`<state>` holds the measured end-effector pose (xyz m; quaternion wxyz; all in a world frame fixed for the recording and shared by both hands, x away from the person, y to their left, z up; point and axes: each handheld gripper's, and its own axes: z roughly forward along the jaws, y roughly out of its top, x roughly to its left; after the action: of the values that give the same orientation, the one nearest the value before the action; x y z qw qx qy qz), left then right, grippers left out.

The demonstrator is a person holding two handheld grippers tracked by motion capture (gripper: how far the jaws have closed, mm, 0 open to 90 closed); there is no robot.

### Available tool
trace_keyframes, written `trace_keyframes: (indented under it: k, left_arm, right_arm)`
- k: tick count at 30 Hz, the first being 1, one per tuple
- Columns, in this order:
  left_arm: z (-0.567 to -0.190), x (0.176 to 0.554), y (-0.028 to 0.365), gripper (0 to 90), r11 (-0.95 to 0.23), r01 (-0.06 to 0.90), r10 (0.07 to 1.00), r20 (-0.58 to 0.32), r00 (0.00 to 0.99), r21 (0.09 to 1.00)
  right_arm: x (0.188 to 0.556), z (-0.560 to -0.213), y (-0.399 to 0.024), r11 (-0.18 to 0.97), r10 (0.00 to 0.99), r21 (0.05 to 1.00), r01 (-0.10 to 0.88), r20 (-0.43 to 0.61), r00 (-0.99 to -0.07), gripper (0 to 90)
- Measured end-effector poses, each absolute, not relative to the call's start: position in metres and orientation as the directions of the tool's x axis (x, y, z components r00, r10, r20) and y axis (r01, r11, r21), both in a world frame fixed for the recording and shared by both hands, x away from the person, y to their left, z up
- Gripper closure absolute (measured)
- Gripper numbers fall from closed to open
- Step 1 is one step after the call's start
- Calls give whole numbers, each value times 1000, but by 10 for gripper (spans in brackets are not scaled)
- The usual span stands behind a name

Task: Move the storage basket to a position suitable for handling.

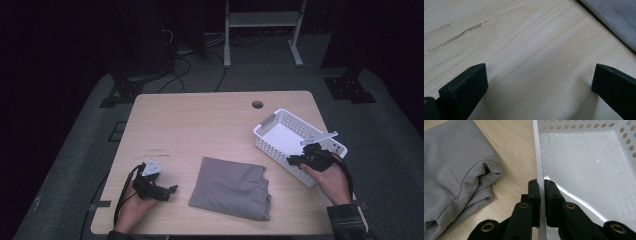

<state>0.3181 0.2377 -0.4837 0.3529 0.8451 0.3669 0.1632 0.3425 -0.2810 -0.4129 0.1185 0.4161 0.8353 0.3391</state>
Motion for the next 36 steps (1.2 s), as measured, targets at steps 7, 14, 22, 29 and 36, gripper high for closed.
trace_keyframes:
  k: [7, 14, 22, 29, 36]
  left_arm:
    - [-484, 318, 238, 0, -482, 505, 735, 17, 678, 716]
    - [-484, 318, 238, 0, -482, 505, 735, 17, 678, 716]
    - [-484, 318, 238, 0, -482, 505, 735, 17, 678, 716]
    - [-484, 318, 238, 0, -481, 506, 736, 16, 677, 716]
    - [-484, 318, 238, 0, -481, 506, 736, 16, 677, 716]
  right_arm:
    - [344, -418, -281, 425, 775, 658, 622, 91, -625, 823]
    - [344, -416, -282, 420, 771, 663, 619, 99, -629, 749]
    - [338, -403, -277, 413, 768, 703, 578, 73, -637, 525]
    - [333, -394, -264, 418, 737, 738, 529, 65, -673, 349]
    - [330, -394, -249, 451, 690, 743, 494, 61, -722, 265]
